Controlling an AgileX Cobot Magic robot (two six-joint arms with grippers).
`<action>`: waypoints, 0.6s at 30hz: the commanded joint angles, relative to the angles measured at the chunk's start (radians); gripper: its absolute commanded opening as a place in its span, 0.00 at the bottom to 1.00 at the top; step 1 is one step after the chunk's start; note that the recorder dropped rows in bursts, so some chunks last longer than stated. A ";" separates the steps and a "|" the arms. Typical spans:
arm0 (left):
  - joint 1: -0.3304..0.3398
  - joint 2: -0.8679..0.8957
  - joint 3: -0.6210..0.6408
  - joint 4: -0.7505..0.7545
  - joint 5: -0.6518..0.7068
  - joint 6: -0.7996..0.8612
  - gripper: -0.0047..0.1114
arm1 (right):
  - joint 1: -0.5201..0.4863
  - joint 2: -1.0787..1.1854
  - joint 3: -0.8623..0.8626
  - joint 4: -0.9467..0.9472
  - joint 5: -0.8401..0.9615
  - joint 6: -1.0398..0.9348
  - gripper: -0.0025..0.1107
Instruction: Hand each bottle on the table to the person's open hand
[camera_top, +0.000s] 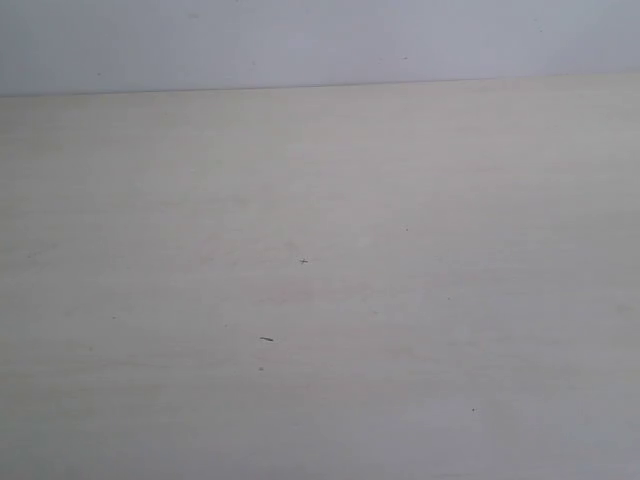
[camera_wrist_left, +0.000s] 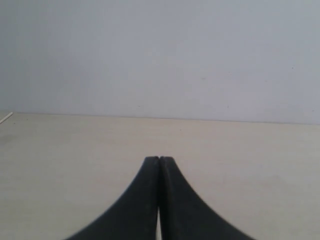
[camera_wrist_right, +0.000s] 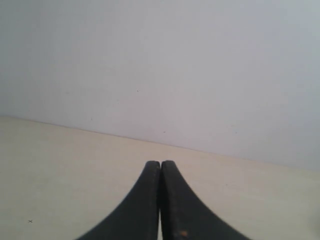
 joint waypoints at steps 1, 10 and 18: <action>0.002 -0.006 0.000 -0.010 0.003 0.004 0.05 | -0.005 -0.004 -0.006 -0.005 -0.011 0.034 0.02; 0.002 -0.006 0.000 -0.010 0.003 0.004 0.05 | -0.427 -0.004 0.345 0.062 -0.535 0.362 0.02; 0.002 -0.006 0.000 -0.010 0.003 0.004 0.05 | -0.505 -0.004 0.345 0.037 -0.435 0.251 0.02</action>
